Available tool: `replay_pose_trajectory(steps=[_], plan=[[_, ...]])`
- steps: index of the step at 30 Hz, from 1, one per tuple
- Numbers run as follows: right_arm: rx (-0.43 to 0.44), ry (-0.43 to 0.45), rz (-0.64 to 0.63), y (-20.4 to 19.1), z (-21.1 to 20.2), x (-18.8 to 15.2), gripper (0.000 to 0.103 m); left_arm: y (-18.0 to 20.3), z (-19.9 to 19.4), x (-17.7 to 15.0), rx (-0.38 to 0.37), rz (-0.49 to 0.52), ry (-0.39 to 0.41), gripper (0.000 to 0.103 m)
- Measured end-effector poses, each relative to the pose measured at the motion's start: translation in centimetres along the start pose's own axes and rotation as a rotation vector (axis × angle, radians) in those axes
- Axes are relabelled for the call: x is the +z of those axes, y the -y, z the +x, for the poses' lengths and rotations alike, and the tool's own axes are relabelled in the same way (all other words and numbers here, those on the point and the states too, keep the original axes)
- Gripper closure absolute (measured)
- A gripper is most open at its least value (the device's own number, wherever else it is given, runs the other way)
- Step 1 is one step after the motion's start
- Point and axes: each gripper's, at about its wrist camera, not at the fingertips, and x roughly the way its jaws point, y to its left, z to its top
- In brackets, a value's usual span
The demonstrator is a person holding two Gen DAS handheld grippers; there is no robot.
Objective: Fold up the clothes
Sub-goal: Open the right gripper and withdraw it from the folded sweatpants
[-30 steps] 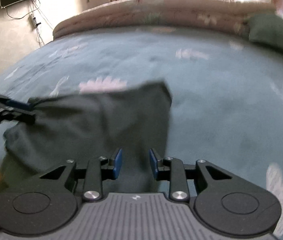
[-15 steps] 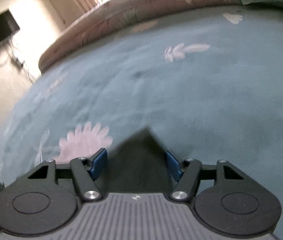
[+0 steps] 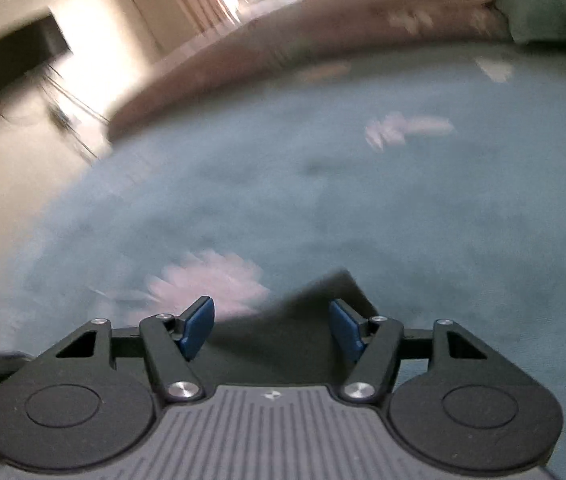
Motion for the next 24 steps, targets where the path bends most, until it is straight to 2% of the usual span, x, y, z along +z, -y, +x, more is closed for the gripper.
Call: replay_pose_trajectory(steps=[2,4,8,11,14,16,18,20,22,24], plan=[[0.003,0.024,-0.027,0.1,1.4,-0.2,0.036,-0.1,0.0,0.2,0.001,-0.025,-0.002,0.011],[-0.036,-0.008,-0.051,-1.0,1.5,0.6,0.036,-0.1,-0.4,0.8,0.004,-0.062,0.001,0.012],[-0.04,0.028,-0.156,-3.4,-2.8,0.4,0.035,0.7,-2.6,1.5,0.018,-0.057,0.059,0.012],[-0.074,-0.001,-0.246,-4.6,-5.5,-1.7,0.03,1.7,-3.2,0.8,0.011,-0.022,0.057,0.012],[-0.045,-0.052,-0.245,-4.5,-7.0,-4.3,0.027,2.4,-2.9,-0.3,0.031,0.013,0.025,0.011],[-0.037,-0.121,-0.212,-3.9,-6.9,-6.7,0.027,2.3,-1.8,-1.4,0.101,0.027,-0.034,0.012],[-0.073,-0.155,-0.211,-3.4,-7.0,-8.5,0.027,2.2,-1.8,-1.9,0.157,0.029,-0.064,0.012],[-0.07,-0.133,-0.197,-3.4,-8.7,-9.2,0.027,2.1,-2.5,-2.1,0.184,0.024,-0.069,0.012],[-0.036,-0.089,-0.151,-3.3,-10.7,-9.2,0.027,2.5,-3.7,-2.0,0.158,0.023,-0.039,0.012],[0.003,-0.07,-0.149,-3.6,-11.5,-9.4,0.022,3.0,-4.5,-1.9,0.138,0.031,-0.014,0.012]])
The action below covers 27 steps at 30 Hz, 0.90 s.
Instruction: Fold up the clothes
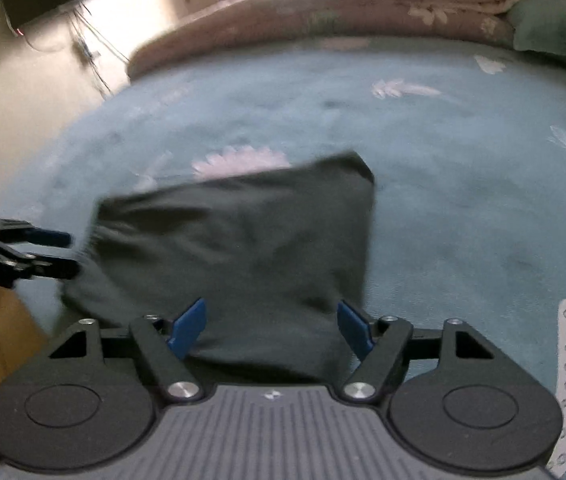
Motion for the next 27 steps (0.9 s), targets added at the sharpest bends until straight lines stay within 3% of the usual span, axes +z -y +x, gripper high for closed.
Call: replay_pose_trajectory(steps=[6,10,16,20,25,27], plan=[[-0.014,-0.069,-0.001,-0.6,1.8,-1.7,0.018,2.0,1.3,-0.2,-0.054,0.033,-0.029,0.012],[-0.018,-0.061,0.032,-0.9,1.3,-1.6,0.016,1.6,2.0,-0.3,0.008,0.03,-0.099,0.012],[-0.007,-0.055,0.026,-1.3,1.9,-2.0,0.005,3.9,0.7,4.8,-0.114,0.029,0.019,0.012],[-0.026,-0.064,-0.017,-2.0,2.2,-2.1,0.002,6.7,4.3,8.1,-0.252,0.0,-0.002,0.012],[-0.009,-0.056,-0.003,-1.8,2.0,-2.2,0.001,6.8,11.9,8.1,-0.236,-0.091,-0.146,0.012],[0.008,-0.052,0.008,-1.6,1.9,-2.3,0.001,6.2,12.4,7.6,-0.249,-0.118,-0.134,0.01]])
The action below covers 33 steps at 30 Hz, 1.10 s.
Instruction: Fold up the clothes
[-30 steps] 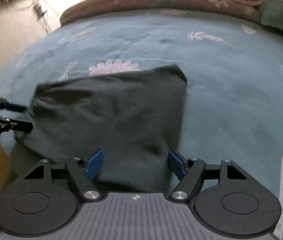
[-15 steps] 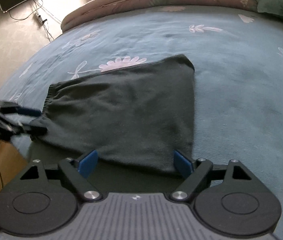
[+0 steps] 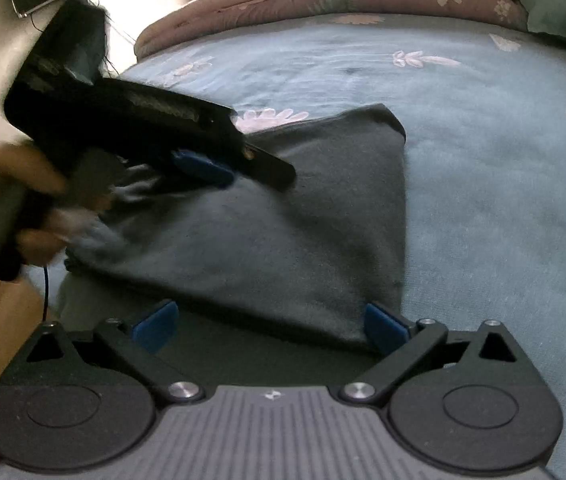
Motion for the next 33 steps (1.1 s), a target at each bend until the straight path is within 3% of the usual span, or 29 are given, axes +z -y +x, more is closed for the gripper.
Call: replay_pose_trajectory(steps=[4,8,12,19,22,25,28,33], plan=[[0.012,0.011,0.013,0.1,0.0,0.0,0.001,1.0,-2.1,0.3,-0.01,-0.033,-0.003,0.01],[0.017,0.021,0.024,0.3,-0.1,-0.1,0.001,2.6,-3.3,-0.6,-0.089,-0.027,-0.015,0.01],[0.017,0.023,0.028,0.3,-0.1,0.0,0.001,2.5,-0.7,-2.4,-0.045,-0.022,-0.087,0.01],[0.002,0.022,0.018,0.1,-0.1,-0.2,0.001,3.2,-3.5,-3.7,-0.081,-0.04,-0.051,0.009],[-0.003,0.021,0.02,-0.2,-0.1,-0.2,0.001,2.1,-2.6,-5.2,-0.081,-0.081,-0.094,0.01],[-0.025,0.02,0.009,-0.6,-0.6,0.1,0.001,1.3,-4.6,-4.5,-0.094,-0.118,-0.038,0.01],[-0.019,0.067,-0.016,-1.3,-1.8,1.0,0.002,0.0,-7.5,-3.0,-0.04,-0.118,0.059,0.01],[0.091,0.113,-0.135,-4.4,-2.1,3.6,0.002,-3.9,-9.1,-2.1,-0.025,-0.224,0.102,0.01]])
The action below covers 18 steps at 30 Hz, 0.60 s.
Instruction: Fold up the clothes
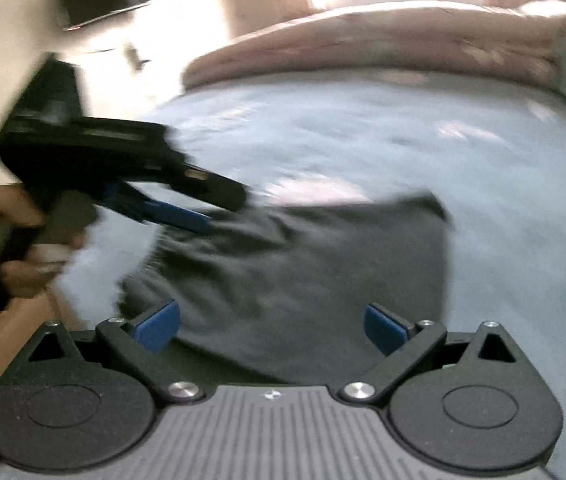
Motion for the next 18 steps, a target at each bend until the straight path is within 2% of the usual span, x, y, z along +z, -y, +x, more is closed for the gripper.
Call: replay_pose_trajectory(steps=[4,9,12,16,18], plan=[[0.079,-0.05,-0.086,-2.4,3.3,1.3,0.002,-1.1,0.7,0.5,-0.019,-0.041,-0.006,0.01],[0.075,-0.158,-0.027,-2.4,7.4,0.2,0.002,-0.1,1.9,1.5,-0.059,-0.018,-0.025,0.01],[0.045,-0.168,-0.015,-2.2,7.7,-0.6,0.002,0.4,3.8,2.1,-0.053,0.014,-0.043,0.009],[0.037,-0.164,0.017,-1.9,7.2,-0.7,0.002,0.1,6.1,2.6,0.035,0.01,-0.081,0.011],[0.027,-0.15,0.027,-1.9,6.6,-0.7,0.002,0.8,5.4,2.6,0.006,0.013,-0.062,0.01]])
